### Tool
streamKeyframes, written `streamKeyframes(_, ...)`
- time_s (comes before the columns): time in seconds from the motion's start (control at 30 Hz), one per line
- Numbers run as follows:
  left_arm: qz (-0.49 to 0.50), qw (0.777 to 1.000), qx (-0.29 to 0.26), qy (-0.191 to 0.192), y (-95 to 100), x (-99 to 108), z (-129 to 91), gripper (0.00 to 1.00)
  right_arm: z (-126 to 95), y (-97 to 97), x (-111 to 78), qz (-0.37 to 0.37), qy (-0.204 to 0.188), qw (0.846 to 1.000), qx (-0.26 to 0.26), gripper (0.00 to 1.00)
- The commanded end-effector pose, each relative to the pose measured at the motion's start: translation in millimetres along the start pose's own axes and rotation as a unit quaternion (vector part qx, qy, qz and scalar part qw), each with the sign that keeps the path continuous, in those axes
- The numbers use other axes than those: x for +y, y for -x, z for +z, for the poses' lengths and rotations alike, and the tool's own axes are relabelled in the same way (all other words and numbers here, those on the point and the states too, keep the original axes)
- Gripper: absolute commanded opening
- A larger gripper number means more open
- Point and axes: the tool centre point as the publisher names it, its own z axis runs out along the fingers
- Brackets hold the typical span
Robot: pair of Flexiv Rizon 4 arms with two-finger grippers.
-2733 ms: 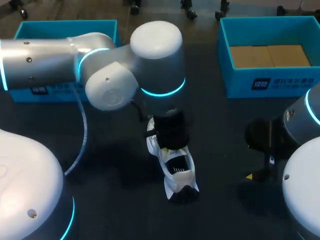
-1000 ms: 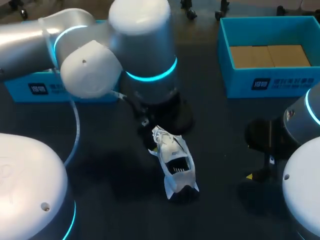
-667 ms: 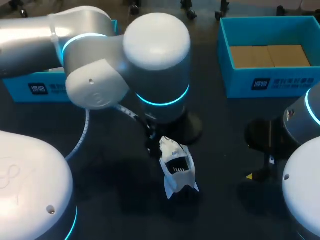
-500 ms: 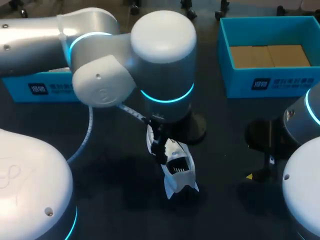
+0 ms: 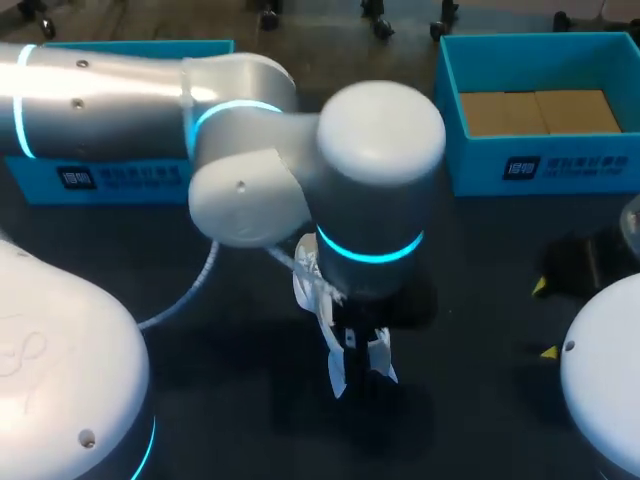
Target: Take the shoe out of the shoebox, open the shoe tongue, remove and reinsert the insole, then place the shoe into the shoebox
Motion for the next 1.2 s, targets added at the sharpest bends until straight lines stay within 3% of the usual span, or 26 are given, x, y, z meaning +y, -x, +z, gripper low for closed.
streamKeyframes(0.03, -0.019, 1.0, -0.011, 0.002, -12.7, -5.0, 17.7, 1.0, -14.6, -9.5, -5.0, -0.001, 0.008, 1.0, -0.005, 1.0)
streamKeyframes(0.33, -0.039, 0.998, -0.05, 0.0, -15.1, -12.9, 40.0, 1.0, -14.6, -9.5, -5.0, -0.001, 0.008, 1.0, -0.005, 1.0)
streamKeyframes(0.73, -0.068, 0.997, -0.032, -0.001, -5.6, -25.1, 69.8, 1.0, -14.6, -9.5, -5.0, -0.001, 0.008, 1.0, -0.005, 1.0)
streamKeyframes(1.03, -0.079, 0.997, -0.019, -0.005, -9.2, -21.3, 86.3, 1.0, -14.6, -9.5, -5.0, -0.001, 0.008, 1.0, -0.005, 1.0)
streamKeyframes(1.17, -0.083, 0.996, -0.019, -0.009, -8.6, -20.9, 90.8, 0.94, -14.6, -9.5, -5.0, -0.001, 0.008, 1.0, -0.005, 1.0)
streamKeyframes(1.2, -0.086, 0.996, -0.017, -0.008, -8.3, -21.0, 92.4, 0.84, -14.6, -9.5, -5.0, -0.001, 0.008, 1.0, -0.005, 1.0)
